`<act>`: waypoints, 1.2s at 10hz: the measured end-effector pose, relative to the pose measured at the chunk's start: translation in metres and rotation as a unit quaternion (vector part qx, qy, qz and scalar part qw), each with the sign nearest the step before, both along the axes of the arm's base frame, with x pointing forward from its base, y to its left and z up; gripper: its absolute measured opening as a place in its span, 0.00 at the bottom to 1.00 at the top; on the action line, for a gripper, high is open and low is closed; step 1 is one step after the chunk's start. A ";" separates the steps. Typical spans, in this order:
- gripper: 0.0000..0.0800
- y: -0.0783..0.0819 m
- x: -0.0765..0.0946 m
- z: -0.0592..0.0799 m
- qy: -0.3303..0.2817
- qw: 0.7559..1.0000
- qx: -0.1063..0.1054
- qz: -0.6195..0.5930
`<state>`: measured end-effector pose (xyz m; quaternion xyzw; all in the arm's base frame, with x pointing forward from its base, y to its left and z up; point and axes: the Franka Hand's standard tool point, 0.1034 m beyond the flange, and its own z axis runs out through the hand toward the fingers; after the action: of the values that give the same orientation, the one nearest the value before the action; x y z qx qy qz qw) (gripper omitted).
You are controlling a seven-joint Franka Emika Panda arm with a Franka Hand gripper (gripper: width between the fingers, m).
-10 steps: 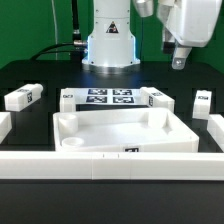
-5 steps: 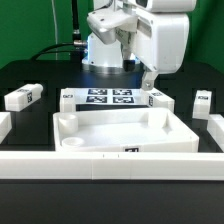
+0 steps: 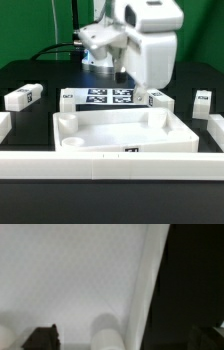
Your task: Assemble desk
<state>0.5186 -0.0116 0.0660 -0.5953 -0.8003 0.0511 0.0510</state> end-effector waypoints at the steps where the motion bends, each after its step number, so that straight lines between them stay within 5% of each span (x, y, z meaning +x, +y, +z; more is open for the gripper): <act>1: 0.81 -0.001 -0.003 -0.009 0.007 1.000 0.002 -0.002; 4: 0.81 -0.007 -0.013 -0.034 0.024 1.000 0.006 -0.009; 9: 0.81 -0.009 -0.023 -0.050 0.040 0.999 0.007 -0.016; 12: 0.29 -0.009 -0.024 -0.051 0.041 0.999 0.007 -0.016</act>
Offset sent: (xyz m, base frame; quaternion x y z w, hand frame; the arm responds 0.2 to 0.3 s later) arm 0.0000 0.0021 -0.0280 -0.0078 0.0418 -0.0065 0.9991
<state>0.4944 -0.0203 0.0148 -0.6048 -0.7884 0.0687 0.0885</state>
